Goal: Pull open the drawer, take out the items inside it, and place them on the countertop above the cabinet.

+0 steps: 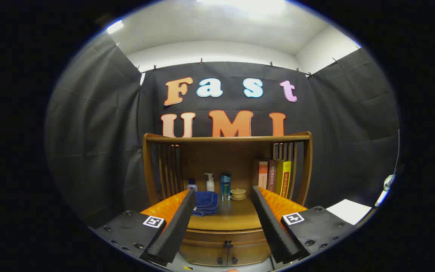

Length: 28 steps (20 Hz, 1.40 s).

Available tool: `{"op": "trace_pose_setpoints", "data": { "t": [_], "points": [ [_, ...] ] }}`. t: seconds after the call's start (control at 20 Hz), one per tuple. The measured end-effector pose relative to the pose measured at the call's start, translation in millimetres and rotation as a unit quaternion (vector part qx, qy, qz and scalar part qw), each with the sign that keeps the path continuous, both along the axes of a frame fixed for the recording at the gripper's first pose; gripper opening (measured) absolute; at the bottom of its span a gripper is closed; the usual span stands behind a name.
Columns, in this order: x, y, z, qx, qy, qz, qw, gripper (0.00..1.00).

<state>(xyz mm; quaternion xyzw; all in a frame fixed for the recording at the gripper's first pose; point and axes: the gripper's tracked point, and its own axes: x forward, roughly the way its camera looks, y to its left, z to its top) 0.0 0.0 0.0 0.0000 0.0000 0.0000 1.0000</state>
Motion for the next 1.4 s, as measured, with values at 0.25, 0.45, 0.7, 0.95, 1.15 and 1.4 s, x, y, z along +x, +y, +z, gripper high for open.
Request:
{"op": "trace_pose_setpoints", "data": {
  "t": [0.25, 0.45, 0.7, 0.95, 1.15, 1.4],
  "points": [
    [1.7, -0.9, -2.1, 0.001, 0.002, -0.005, 1.0, 0.98],
    [-0.5, 0.3, -2.0, 0.0, 0.002, -0.007, 1.0, 0.98],
    [-1.8, 3.7, -1.0, -0.002, 0.002, -0.005, 1.0, 0.98],
    [-1.5, 6.1, -2.6, 0.001, -0.002, -0.005, 1.0, 0.98],
    [1.4, 4.1, -11.5, 0.004, -0.01, -0.006, 1.0, 0.98],
    [11.2, -8.5, -56.3, 0.015, -0.012, -0.011, 1.0, 0.98]
  ]
}}
